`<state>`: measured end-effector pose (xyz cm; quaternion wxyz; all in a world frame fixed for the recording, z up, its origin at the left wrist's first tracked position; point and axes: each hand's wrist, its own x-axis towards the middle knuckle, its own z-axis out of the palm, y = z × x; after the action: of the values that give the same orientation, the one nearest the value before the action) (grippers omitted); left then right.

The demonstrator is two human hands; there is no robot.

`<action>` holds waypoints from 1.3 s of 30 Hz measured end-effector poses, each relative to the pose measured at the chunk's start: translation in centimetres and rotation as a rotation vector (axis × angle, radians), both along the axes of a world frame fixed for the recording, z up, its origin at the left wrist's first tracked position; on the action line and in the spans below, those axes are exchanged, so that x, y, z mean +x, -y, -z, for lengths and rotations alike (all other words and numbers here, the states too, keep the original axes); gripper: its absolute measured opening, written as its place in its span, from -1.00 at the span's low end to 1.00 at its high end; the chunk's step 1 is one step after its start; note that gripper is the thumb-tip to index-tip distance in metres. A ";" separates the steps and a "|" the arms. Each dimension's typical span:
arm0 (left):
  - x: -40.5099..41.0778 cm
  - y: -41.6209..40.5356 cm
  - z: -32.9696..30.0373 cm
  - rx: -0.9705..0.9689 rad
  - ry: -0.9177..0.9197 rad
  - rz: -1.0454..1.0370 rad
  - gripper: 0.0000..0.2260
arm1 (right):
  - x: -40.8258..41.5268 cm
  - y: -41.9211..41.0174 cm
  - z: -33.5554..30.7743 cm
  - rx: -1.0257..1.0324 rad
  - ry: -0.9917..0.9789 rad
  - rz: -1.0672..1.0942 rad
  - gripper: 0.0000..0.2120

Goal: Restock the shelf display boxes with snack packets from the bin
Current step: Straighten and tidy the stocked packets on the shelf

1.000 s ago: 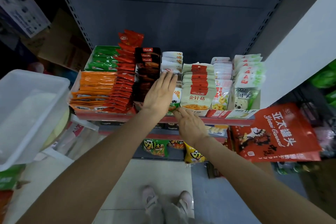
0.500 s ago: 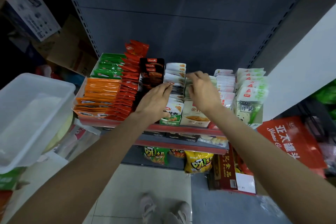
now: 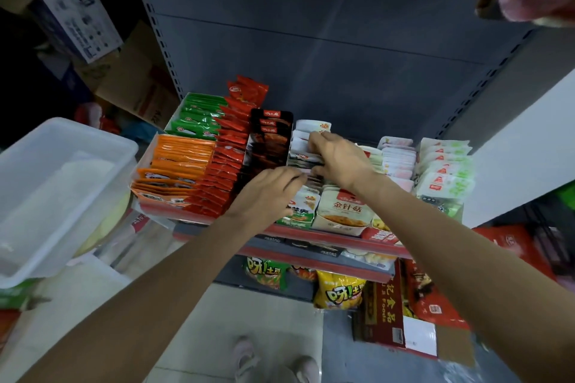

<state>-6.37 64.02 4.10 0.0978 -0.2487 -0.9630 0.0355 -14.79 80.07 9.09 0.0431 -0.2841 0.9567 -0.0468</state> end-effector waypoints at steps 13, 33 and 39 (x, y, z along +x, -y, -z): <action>0.3 1.5 0.9 0.134 -0.150 0.127 -0.53 | 0.9 -0.1 -0.1 0.143 0.035 -0.132 -0.58; 1.6 0.9 0.6 0.148 -0.134 0.021 -0.62 | 0.7 2.3 0.1 0.273 0.017 -0.086 -0.83; 0.9 -0.9 -0.1 0.195 -0.045 -0.184 -0.49 | -2.1 1.1 -1.0 0.071 0.250 -0.050 -0.86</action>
<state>-5.50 64.89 4.21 0.1397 -0.1477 -0.9781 -0.0441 -16.92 78.94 10.11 0.1732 -0.2980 0.9376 -0.0468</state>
